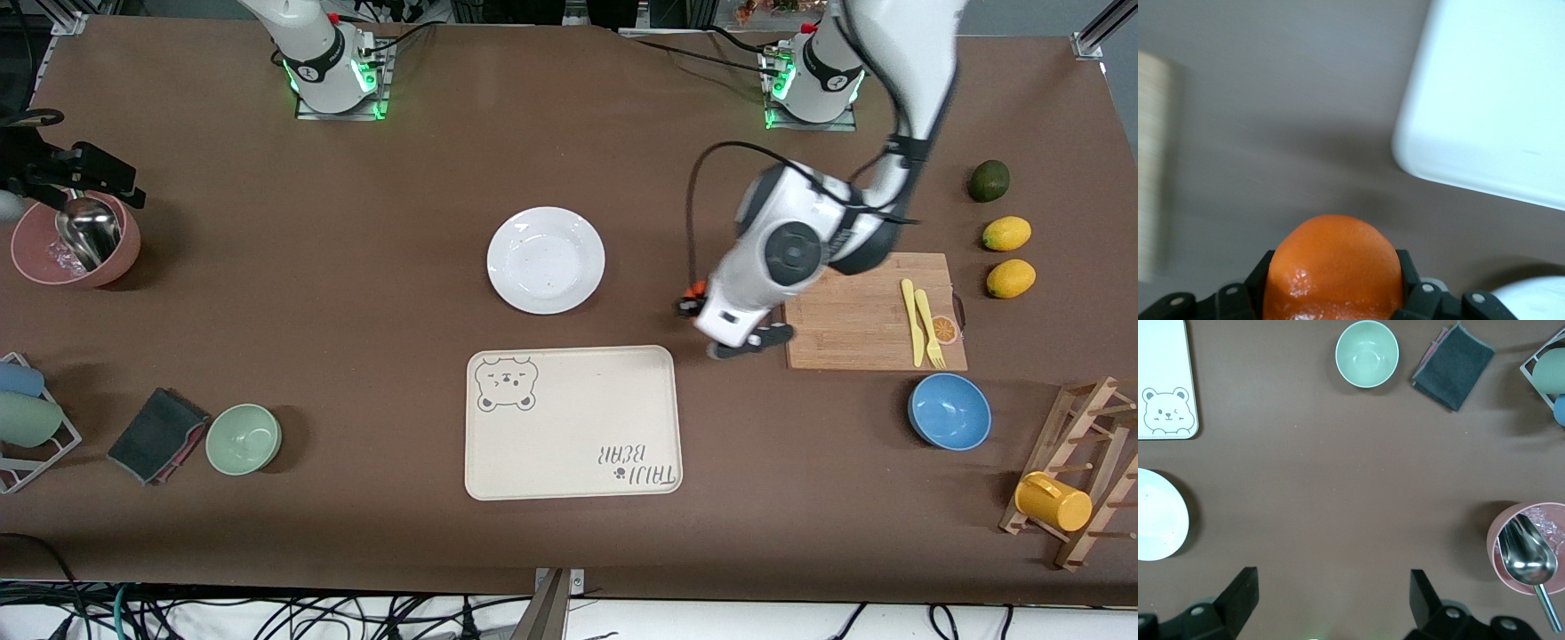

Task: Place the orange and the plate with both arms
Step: 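Carry the orange with the left gripper onto the white plate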

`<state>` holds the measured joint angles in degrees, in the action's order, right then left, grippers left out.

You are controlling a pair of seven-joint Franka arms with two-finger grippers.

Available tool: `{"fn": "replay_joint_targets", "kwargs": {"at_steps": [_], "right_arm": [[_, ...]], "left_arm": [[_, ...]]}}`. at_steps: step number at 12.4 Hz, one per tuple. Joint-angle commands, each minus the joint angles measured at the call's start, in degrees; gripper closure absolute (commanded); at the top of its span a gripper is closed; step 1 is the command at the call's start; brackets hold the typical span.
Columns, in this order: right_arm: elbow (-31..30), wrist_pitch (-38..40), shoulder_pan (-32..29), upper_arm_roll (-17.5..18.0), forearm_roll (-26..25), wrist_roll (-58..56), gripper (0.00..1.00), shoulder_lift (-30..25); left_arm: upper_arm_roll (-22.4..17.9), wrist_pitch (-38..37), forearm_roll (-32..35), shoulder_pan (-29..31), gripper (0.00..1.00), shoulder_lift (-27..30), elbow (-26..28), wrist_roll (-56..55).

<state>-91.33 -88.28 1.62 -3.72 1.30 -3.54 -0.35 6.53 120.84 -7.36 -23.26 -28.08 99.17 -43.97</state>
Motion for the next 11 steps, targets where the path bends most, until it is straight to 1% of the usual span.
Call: {"fn": "replay_joint_targets", "kwargs": {"at_steps": [1, 3, 6, 8, 9, 10, 11], "right_arm": [[0.37, 0.03, 0.05, 0.03, 0.19, -0.77, 0.00, 0.00], [0.37, 0.30, 0.05, -0.14, 0.19, -0.94, 0.00, 0.00], [-0.51, -0.14, 0.05, -0.23, 0.19, -1.03, 0.00, 0.18], [-0.51, -0.23, 0.05, -0.14, 0.19, -1.03, 0.00, 0.18], [-0.60, -0.23, 0.05, -0.14, 0.19, -1.03, 0.00, 0.18], [-0.51, -0.14, 0.05, -0.14, 0.19, -1.03, 0.00, 0.18], [-0.51, -0.05, 0.05, -0.14, 0.19, -1.03, 0.00, 0.09]], "left_arm": [[-0.73, -0.87, -1.60, -7.21, 0.96, -8.81, -11.26, -9.26], [-0.73, -0.70, -4.83, -12.14, 0.96, -11.81, -14.35, -12.09], [-0.73, 0.71, -9.06, -17.16, 0.96, -12.52, -14.80, -12.36], [-0.82, 2.02, -8.81, -20.75, 0.94, -13.83, -15.06, -11.75], [-0.82, 4.73, -8.81, -22.17, 0.93, -14.80, -15.24, -12.10], [-0.82, 6.14, -8.90, -22.96, 0.88, -15.50, -15.24, -12.19], [-0.82, 6.42, -8.72, -23.49, 0.87, -16.03, -15.33, -12.19]]}}
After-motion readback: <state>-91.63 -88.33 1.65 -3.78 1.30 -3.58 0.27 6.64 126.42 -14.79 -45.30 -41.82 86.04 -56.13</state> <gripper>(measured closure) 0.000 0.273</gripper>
